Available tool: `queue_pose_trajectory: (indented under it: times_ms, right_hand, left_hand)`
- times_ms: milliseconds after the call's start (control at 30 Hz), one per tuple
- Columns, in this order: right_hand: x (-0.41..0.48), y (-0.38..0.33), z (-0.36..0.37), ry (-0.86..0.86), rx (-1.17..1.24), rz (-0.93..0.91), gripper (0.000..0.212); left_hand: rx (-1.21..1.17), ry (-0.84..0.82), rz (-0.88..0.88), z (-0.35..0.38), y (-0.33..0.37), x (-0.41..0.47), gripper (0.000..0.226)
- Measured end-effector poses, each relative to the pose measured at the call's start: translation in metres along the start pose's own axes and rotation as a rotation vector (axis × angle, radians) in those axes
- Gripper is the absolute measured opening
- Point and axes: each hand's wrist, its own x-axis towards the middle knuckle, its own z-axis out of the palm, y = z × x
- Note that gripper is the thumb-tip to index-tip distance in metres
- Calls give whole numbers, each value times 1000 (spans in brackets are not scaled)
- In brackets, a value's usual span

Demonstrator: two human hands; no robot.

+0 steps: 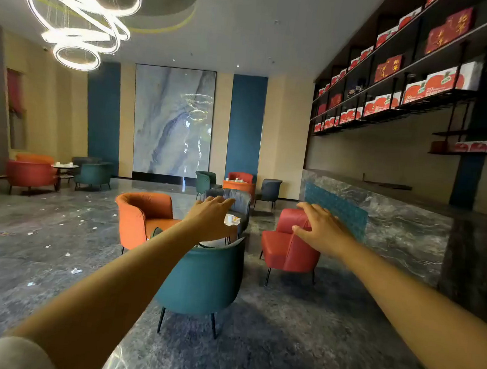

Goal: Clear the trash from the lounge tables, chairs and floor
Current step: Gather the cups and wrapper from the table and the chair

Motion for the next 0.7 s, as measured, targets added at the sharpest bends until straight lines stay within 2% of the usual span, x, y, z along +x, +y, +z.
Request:
queue_pose_trajectory:
  times_ms: [333, 567, 700]
  right_hand:
    - [-2, -2, 10, 7, -1, 17, 61]
    - [-5, -7, 15, 22, 42, -6, 58]
    - [-11, -13, 16, 64, 131, -18, 56]
  left_hand:
    - [-19, 3, -28, 12, -5, 1, 72]
    - [-126, 32, -64, 22, -8, 1, 74]
    - [-278, 88, -82, 27, -5, -5, 70]
